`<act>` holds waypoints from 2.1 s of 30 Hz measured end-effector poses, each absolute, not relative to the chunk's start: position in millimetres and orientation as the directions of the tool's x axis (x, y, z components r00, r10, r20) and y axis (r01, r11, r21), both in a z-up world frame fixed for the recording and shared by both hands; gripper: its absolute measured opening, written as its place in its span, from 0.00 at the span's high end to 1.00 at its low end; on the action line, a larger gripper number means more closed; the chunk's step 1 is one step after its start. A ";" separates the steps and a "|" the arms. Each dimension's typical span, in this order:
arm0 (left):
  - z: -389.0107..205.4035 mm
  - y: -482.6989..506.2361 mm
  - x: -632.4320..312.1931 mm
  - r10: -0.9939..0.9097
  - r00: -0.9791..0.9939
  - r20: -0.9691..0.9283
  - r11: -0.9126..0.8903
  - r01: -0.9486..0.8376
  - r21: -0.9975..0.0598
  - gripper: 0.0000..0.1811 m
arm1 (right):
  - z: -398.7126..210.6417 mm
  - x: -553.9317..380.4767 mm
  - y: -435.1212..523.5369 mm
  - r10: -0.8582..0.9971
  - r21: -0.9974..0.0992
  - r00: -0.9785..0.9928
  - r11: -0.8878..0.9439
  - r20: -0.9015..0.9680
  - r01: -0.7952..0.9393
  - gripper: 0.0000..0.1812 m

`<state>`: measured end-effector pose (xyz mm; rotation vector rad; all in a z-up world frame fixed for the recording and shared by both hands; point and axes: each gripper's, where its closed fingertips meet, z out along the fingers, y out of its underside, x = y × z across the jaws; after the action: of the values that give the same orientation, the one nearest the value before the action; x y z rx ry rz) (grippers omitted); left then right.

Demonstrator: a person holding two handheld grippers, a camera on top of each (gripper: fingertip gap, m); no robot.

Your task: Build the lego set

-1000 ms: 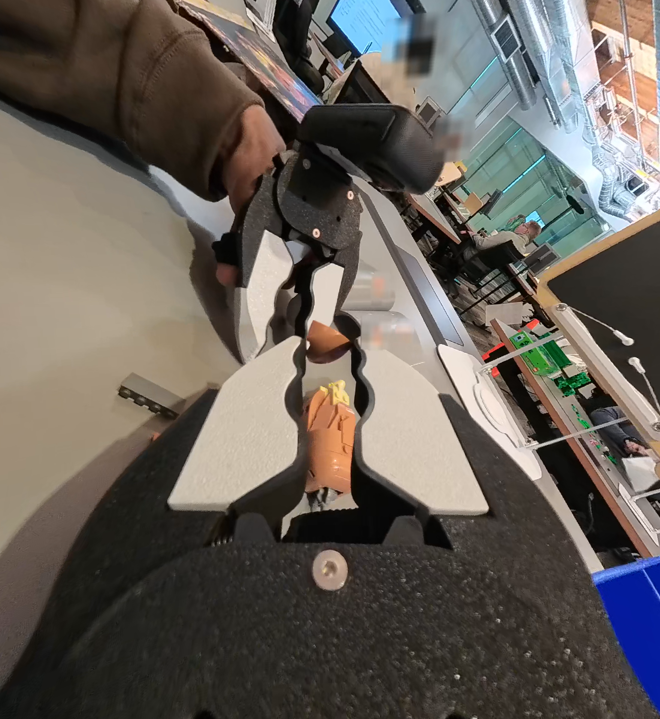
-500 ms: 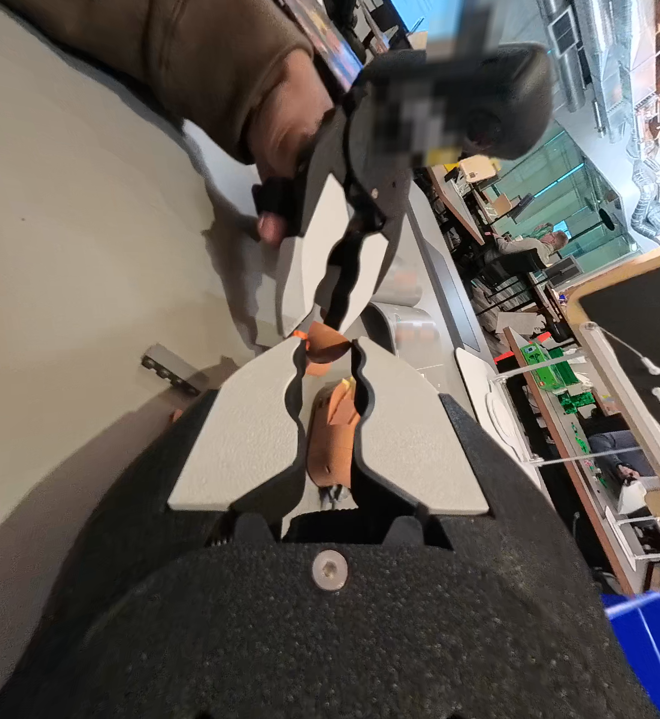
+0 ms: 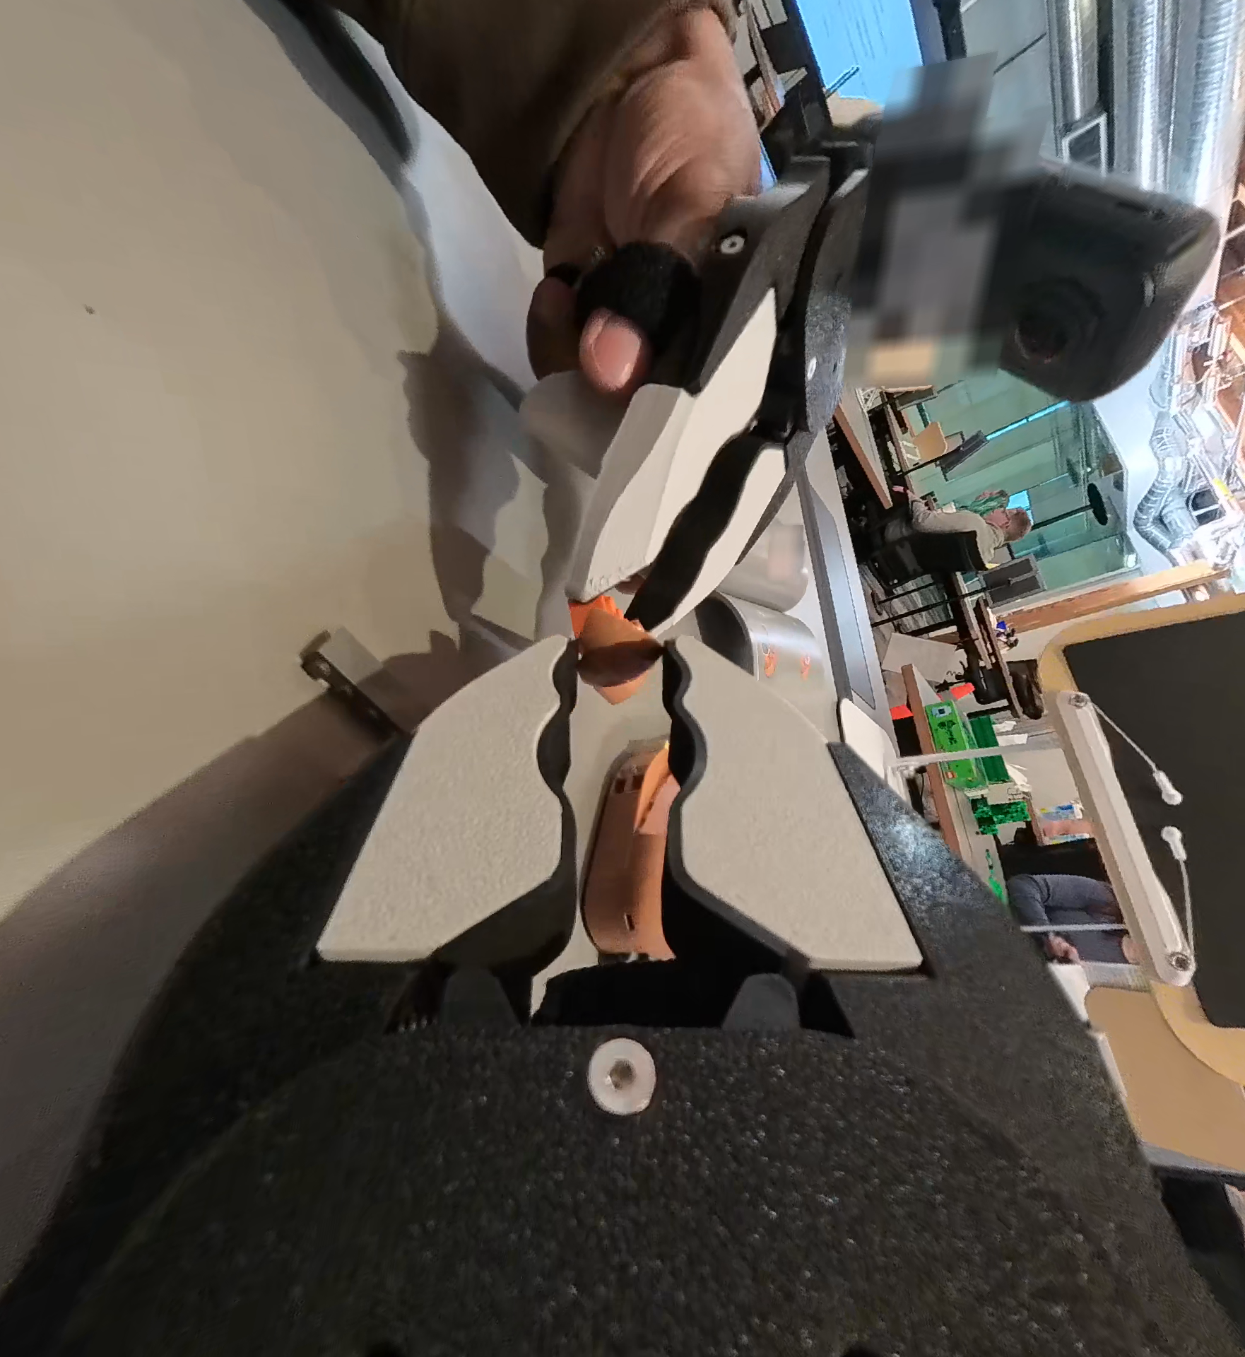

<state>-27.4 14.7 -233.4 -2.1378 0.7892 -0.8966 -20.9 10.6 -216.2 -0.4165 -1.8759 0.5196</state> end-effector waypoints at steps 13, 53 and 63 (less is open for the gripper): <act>-236.9 2.6 -19.3 -0.758 0.487 0.433 -0.603 -0.272 -0.750 0.82 | -220.8 -17.2 -3.2 0.439 -0.478 -0.379 0.878 0.815 -0.012 0.88; -227.6 -0.1 -13.0 -0.759 0.408 0.508 -0.614 -0.187 -0.767 0.82 | -210.2 -13.2 -7.2 0.423 -0.468 -0.335 0.881 0.842 -0.065 0.82; -219.0 2.0 -11.5 -0.754 0.387 0.530 -0.615 -0.133 -0.777 0.82 | -205.3 -17.5 -5.3 0.396 -0.423 -0.253 0.904 0.882 -0.060 0.87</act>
<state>-11.5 2.0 -219.0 -2.0016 0.7589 -1.2336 -17.5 -5.3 -205.3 -0.2537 -1.7810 0.4393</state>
